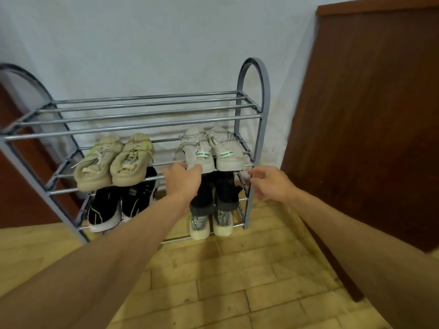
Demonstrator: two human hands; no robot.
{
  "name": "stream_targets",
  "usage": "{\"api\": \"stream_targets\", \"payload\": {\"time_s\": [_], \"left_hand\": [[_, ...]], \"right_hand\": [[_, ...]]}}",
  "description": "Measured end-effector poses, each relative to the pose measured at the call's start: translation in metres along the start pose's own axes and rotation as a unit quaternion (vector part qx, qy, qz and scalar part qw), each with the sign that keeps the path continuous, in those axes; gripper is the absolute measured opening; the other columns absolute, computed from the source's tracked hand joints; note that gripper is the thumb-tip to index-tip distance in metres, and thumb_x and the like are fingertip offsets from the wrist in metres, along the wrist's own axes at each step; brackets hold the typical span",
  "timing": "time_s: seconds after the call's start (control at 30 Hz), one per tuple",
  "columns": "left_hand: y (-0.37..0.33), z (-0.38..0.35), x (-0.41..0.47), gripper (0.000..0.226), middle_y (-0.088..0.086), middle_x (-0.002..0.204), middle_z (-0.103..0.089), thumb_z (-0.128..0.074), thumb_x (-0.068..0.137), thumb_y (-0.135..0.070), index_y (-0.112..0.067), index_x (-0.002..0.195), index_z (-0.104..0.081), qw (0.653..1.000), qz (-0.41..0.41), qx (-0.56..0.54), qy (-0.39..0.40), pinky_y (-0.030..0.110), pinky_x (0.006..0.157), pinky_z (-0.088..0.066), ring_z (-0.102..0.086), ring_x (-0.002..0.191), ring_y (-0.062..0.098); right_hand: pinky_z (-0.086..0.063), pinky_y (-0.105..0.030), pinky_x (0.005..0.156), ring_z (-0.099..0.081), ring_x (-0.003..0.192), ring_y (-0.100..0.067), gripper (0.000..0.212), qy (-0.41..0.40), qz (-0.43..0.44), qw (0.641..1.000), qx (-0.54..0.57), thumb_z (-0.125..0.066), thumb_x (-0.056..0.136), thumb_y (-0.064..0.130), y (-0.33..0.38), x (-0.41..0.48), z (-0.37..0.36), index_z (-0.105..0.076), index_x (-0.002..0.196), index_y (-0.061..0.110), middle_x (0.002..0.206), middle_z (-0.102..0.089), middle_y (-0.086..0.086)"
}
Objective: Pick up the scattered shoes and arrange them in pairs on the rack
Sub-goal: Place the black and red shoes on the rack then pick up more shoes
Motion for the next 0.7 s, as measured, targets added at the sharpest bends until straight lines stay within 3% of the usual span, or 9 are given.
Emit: {"api": "stream_targets", "payload": {"time_s": [0.13, 0.27, 0.4, 0.5, 0.6, 0.7], "left_hand": [[0.009, -0.023, -0.068, 0.018, 0.005, 0.102, -0.061, -0.054, 0.089, -0.030, -0.016, 0.100, -0.059, 0.994, -0.019, 0.039, 0.101, 0.043, 0.088, -0.055, -0.060, 0.079, 0.020], [0.039, -0.063, -0.147, 0.010, 0.007, 0.083, -0.056, -0.053, 0.090, -0.022, -0.016, 0.084, -0.058, 0.959, -0.022, 0.126, 0.255, 0.033, 0.075, -0.050, -0.056, 0.078, 0.027], [0.094, -0.100, -0.216, 0.012, 0.002, 0.093, -0.066, -0.057, 0.086, -0.025, -0.018, 0.086, -0.067, 0.890, -0.037, 0.256, 0.376, 0.030, 0.087, -0.047, -0.062, 0.095, 0.021], [0.139, -0.118, -0.256, 0.004, -0.003, 0.098, -0.067, -0.063, 0.078, -0.029, -0.027, 0.075, -0.065, 0.835, -0.057, 0.302, 0.456, 0.027, 0.083, -0.045, -0.063, 0.101, 0.017], [0.169, -0.114, -0.279, 0.016, -0.010, 0.102, -0.057, -0.059, 0.088, -0.031, -0.026, 0.102, -0.065, 0.789, -0.063, 0.357, 0.496, 0.020, 0.074, -0.040, -0.054, 0.095, 0.009], [0.178, -0.104, -0.284, 0.027, -0.009, 0.106, -0.054, -0.056, 0.090, -0.034, -0.025, 0.114, -0.063, 0.770, -0.069, 0.390, 0.500, 0.022, 0.078, -0.039, -0.053, 0.098, 0.010]], "right_hand": [[-0.057, -0.043, 0.079, -0.065, 0.094, -0.030, 0.035, 0.075, -0.033, 0.994, -0.077, -0.048, 0.097, 0.013, -0.039, -0.058, -0.005, -0.057, 0.131, 0.012, 0.122, -0.062, -0.014], [-0.049, -0.028, 0.061, -0.056, 0.088, -0.023, 0.037, 0.150, -0.088, 0.977, -0.120, -0.052, 0.094, 0.009, -0.095, -0.123, -0.015, -0.058, 0.130, 0.005, 0.112, -0.062, -0.014], [-0.055, -0.035, 0.083, -0.062, 0.106, -0.024, 0.034, 0.148, -0.121, 0.973, -0.131, -0.054, 0.094, 0.017, -0.152, -0.192, -0.019, -0.060, 0.127, 0.011, 0.119, -0.061, -0.005], [-0.054, -0.034, 0.087, -0.062, 0.106, -0.023, 0.037, 0.152, -0.197, 0.964, -0.095, -0.056, 0.093, 0.021, -0.217, -0.236, -0.027, -0.059, 0.129, 0.012, 0.125, -0.057, -0.002], [-0.054, -0.036, 0.092, -0.061, 0.112, -0.027, 0.039, 0.112, -0.295, 0.947, -0.058, -0.057, 0.093, 0.023, -0.283, -0.284, -0.043, -0.057, 0.130, 0.011, 0.132, -0.057, -0.009], [-0.048, -0.037, 0.094, -0.056, 0.117, -0.032, 0.046, 0.090, -0.371, 0.921, -0.074, -0.056, 0.092, 0.020, -0.338, -0.333, -0.065, -0.049, 0.134, 0.003, 0.130, -0.056, -0.017]]}}
Point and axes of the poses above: each hand's wrist, its own x-axis towards the middle knuckle, its own z-axis out of the back of the hand, y = z × x, the point moved 4 cm from there along x, towards the middle knuckle
